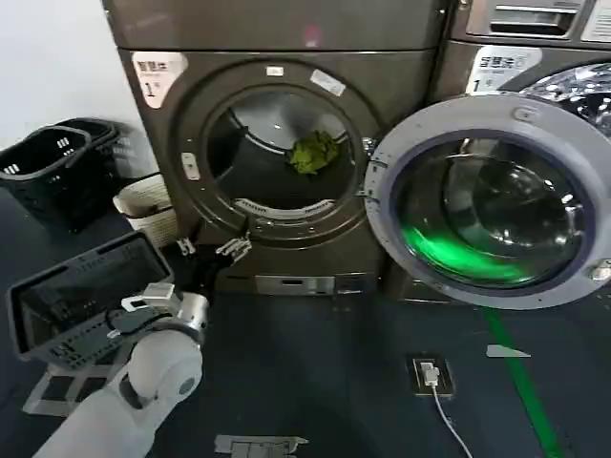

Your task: Grasp the clothes from the dryer.

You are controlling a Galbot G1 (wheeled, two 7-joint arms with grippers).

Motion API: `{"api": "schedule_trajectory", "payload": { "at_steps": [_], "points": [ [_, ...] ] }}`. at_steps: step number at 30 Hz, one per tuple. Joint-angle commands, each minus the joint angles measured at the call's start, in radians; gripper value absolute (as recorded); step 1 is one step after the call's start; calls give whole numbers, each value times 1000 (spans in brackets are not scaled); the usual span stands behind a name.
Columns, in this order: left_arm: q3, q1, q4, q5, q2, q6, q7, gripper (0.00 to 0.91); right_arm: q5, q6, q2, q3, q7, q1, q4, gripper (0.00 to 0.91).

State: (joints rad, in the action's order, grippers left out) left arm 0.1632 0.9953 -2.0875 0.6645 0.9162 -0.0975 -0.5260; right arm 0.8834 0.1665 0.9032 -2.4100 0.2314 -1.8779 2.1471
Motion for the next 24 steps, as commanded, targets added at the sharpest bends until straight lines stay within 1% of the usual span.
{"api": "schedule_trajectory", "payload": {
  "at_steps": [1,9,24],
  "points": [
    [-3,-3,3,-1,2,0,0,907,1,-9,-1,-3,0,-3,-2,907],
    [-21,-31,28,-8,14,1,1,907,20,-31,3,-8,-16,-10,-2,907],
    [-41,-61,48,-10,23,1,2,907,23,-42,6,-12,-22,-9,-13,907]
  ]
}}
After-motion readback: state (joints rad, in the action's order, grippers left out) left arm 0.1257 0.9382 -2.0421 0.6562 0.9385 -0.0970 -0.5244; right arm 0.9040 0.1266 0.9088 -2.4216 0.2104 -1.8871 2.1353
